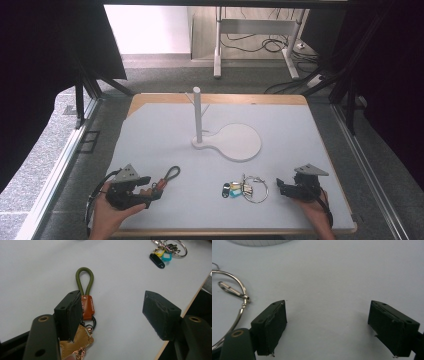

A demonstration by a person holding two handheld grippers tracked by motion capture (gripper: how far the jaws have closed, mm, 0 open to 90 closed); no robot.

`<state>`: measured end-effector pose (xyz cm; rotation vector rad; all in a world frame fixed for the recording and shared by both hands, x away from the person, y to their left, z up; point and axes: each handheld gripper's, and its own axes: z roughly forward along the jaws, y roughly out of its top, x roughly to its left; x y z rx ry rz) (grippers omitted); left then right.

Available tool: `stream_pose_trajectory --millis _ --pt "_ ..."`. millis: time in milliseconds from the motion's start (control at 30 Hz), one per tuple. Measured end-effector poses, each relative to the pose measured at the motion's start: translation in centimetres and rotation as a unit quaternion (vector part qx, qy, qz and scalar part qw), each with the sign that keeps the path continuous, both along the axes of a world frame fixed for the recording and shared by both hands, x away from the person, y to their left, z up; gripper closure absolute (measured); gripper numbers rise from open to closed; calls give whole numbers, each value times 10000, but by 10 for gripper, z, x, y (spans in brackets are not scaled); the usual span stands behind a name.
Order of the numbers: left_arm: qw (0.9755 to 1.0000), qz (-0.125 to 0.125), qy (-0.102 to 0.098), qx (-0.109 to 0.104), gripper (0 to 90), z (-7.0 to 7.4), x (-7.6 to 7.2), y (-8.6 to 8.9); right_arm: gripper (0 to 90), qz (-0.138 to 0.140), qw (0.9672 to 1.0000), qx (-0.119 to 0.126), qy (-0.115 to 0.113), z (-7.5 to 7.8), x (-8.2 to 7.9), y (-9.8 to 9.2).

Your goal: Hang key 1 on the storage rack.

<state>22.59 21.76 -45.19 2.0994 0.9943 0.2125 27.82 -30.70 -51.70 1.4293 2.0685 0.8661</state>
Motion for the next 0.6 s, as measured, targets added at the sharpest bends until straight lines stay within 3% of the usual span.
stream_pose_trajectory --millis 200,333,600 --pt "9998 89 -95 -139 333 4 -2 5 188 327 9982 297 -401 24 -15 2" --pt "9996 89 -153 -210 334 6 0 7 191 494 9976 350 -337 25 -20 1" --pt "9995 91 -173 -245 339 7 3 9 230 502 9969 484 -373 28 -30 -4"
